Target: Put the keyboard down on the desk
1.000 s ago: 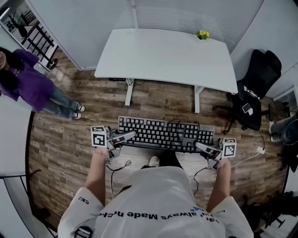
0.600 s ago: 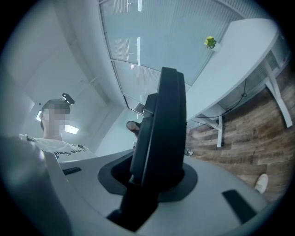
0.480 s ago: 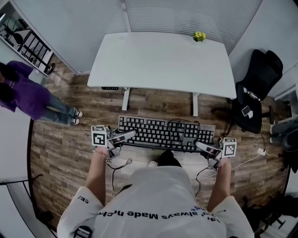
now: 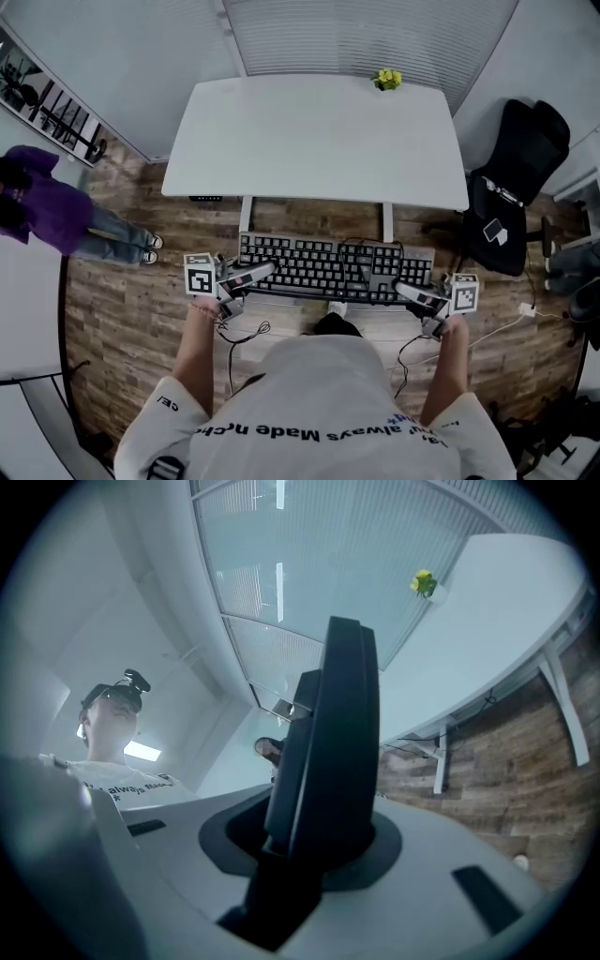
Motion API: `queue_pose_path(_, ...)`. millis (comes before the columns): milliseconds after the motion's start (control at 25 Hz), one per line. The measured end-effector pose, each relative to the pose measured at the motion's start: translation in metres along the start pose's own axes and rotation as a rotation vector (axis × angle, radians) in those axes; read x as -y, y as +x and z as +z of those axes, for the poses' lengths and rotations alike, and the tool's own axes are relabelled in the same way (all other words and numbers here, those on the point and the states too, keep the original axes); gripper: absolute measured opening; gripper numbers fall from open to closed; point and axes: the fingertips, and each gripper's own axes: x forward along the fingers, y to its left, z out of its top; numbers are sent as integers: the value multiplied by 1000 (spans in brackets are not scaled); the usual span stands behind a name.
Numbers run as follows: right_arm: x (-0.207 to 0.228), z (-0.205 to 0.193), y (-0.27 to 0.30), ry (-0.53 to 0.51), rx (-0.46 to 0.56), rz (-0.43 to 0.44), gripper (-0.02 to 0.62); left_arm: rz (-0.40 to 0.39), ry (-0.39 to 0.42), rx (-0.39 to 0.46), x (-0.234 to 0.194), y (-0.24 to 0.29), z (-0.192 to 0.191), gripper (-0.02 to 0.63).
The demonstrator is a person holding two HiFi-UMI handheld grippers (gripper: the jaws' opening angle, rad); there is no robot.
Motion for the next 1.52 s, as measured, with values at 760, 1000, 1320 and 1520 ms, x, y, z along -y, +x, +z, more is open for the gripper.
queue_pose_path(760,-5,6,2,-51,-18,-2,126,-21,34,33,3,-2,0,156)
queue_pose_path(1000,-6,7,3,-61,-13,8,126,-20,54,34,5,-1,1,156)
queue_pose_path(1320,-8,8,3,-114,-20,9,126,-38,106,53,8,-2,1,156)
queue_pose_path(1520,-14,15,6,-147,-32,9,126,-47,126,77,11,-5,3,156)
